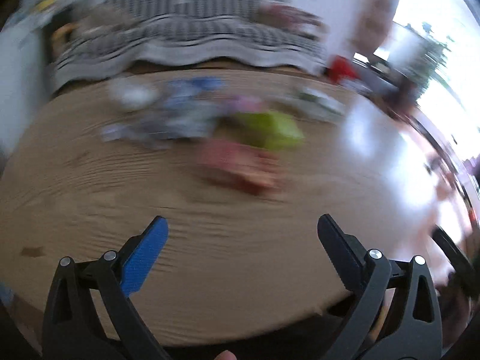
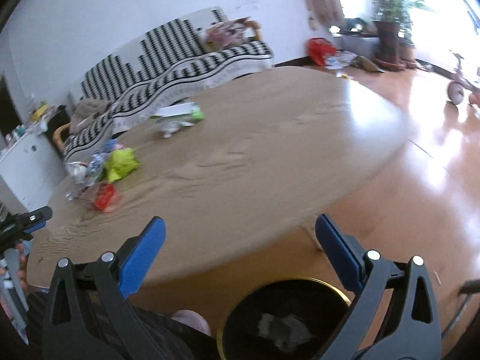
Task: Collect trash
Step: 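Grasp the twisted white wrapper with the left tool while the right tool grasps the yellow snack bag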
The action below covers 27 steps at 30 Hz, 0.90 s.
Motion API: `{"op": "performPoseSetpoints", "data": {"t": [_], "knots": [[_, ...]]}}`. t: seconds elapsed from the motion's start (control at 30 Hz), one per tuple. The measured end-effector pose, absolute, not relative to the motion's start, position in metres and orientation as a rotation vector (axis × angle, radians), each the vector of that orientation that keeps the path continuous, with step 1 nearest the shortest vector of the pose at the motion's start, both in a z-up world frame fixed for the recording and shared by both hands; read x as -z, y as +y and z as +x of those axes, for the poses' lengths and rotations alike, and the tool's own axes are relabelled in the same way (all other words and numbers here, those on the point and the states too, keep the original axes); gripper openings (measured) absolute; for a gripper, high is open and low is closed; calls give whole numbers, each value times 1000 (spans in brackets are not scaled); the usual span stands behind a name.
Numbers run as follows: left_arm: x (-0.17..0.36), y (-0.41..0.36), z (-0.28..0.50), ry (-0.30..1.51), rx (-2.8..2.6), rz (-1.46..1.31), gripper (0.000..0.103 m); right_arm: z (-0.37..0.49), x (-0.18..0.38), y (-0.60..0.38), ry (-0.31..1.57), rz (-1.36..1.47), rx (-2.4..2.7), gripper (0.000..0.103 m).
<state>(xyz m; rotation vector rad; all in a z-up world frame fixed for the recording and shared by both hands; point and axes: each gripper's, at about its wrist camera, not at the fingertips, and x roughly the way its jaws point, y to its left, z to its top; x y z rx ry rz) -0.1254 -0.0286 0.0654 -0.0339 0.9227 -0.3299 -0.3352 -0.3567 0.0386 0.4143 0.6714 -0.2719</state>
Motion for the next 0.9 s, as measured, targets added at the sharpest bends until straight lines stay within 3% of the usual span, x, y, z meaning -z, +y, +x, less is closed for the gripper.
{"op": "performPoseSetpoints", "data": {"t": [0.2,0.57,0.9], "knots": [[-44,62,-62,951,102,-198,97,-255,-34,-307,703,374,159,97],[-11,64,51,977,48,-281,97,-151,-33,-237,720,258,68,97],[4,75,60,1012,24,-98,97,-111,-30,-211,675,230,79,97]]}}
